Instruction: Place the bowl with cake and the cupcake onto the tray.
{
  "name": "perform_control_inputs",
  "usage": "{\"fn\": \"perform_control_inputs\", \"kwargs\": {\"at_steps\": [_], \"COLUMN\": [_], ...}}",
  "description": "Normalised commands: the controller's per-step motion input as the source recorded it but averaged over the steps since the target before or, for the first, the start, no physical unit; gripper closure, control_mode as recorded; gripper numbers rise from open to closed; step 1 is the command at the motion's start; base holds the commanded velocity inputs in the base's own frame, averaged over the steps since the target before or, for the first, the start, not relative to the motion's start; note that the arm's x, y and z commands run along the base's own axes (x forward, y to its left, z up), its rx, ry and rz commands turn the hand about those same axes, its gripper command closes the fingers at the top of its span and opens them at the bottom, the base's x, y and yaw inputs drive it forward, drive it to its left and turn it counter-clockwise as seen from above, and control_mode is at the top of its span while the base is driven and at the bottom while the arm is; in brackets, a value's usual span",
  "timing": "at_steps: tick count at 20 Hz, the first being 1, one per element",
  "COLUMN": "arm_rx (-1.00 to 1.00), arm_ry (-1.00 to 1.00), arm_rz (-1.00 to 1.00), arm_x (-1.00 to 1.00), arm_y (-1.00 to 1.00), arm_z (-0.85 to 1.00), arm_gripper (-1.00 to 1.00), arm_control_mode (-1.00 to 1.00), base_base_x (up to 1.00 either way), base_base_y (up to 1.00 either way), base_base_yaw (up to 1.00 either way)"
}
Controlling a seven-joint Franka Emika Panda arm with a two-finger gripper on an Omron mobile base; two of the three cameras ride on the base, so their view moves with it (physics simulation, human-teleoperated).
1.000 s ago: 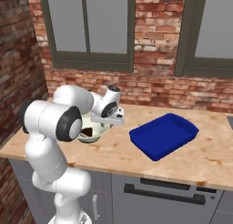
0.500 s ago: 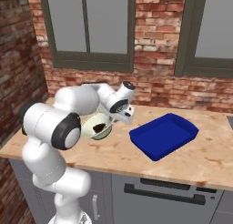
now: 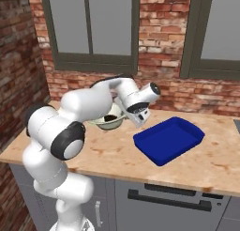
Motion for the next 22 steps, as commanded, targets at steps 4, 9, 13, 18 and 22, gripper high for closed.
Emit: {"fn": "perform_control_inputs", "kwargs": {"at_steps": [4,9,13,18,22], "arm_rx": [0.21,0.01,-0.03,-0.04,-0.05], "arm_ry": [0.13,0.11,0.00,-0.03,-0.05], "arm_rz": [-0.20,-0.12,-0.13,-0.19,-0.15], "arm_x": [0.01,0.02,-0.06,-0.22,-0.34], "arm_y": [-0.52,-0.89,-0.61,-0.68,-0.65], "arm_z": [0.65,0.28,0.07,-0.01,-0.08], "arm_gripper": [1.00,1.00,1.00,1.00,1.00], "arm_control_mode": [-1.00,-1.00,-1.00,-1.00,-1.00], "base_base_x": [0.00,0.00,0.00,0.00,0.00], "base_base_y": [0.00,0.00,0.00,0.00,0.00], "base_base_yaw": [0.00,0.00,0.00,0.00,0.00]}}
